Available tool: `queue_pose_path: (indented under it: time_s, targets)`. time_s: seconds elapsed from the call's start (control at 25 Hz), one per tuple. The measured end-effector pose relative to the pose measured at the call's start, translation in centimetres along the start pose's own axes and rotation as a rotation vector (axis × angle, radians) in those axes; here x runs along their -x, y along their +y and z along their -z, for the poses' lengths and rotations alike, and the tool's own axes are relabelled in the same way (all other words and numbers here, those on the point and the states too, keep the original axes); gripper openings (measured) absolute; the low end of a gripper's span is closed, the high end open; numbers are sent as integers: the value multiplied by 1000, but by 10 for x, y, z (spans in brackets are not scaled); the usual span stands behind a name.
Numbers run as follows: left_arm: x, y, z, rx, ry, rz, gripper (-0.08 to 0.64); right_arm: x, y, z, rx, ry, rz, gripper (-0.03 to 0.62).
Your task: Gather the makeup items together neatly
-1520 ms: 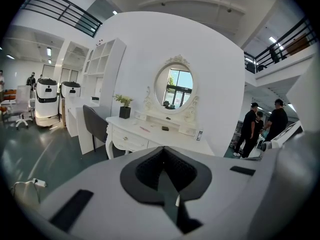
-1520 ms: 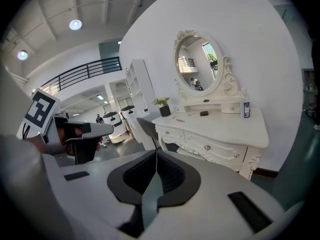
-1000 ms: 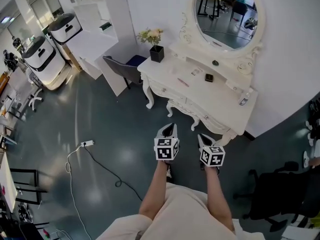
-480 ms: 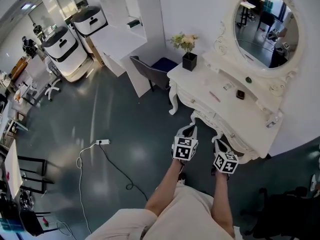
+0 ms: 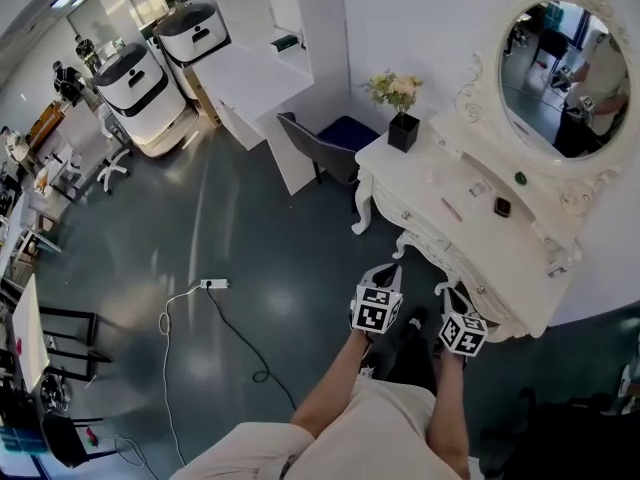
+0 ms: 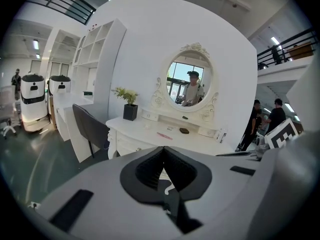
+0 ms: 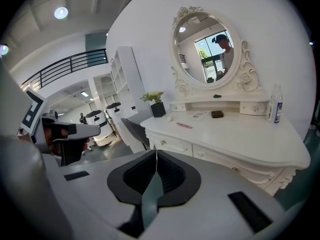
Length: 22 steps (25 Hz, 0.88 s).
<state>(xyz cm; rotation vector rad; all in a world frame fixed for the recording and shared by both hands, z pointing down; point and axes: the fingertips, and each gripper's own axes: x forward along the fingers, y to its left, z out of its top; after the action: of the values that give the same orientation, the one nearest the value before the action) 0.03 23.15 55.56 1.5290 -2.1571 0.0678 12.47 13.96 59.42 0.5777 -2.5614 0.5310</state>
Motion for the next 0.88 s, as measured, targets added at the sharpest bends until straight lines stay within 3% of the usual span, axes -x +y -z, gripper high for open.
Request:
queue_pose_path:
  time_s: [0.36, 0.88]
  targets:
    - [-39, 32, -7, 9, 29, -23, 15, -57, -20, -27, 9, 18, 2, 44]
    - [-164, 37, -62, -25, 87, 53, 15, -125, -78, -86, -10, 11, 40, 44]
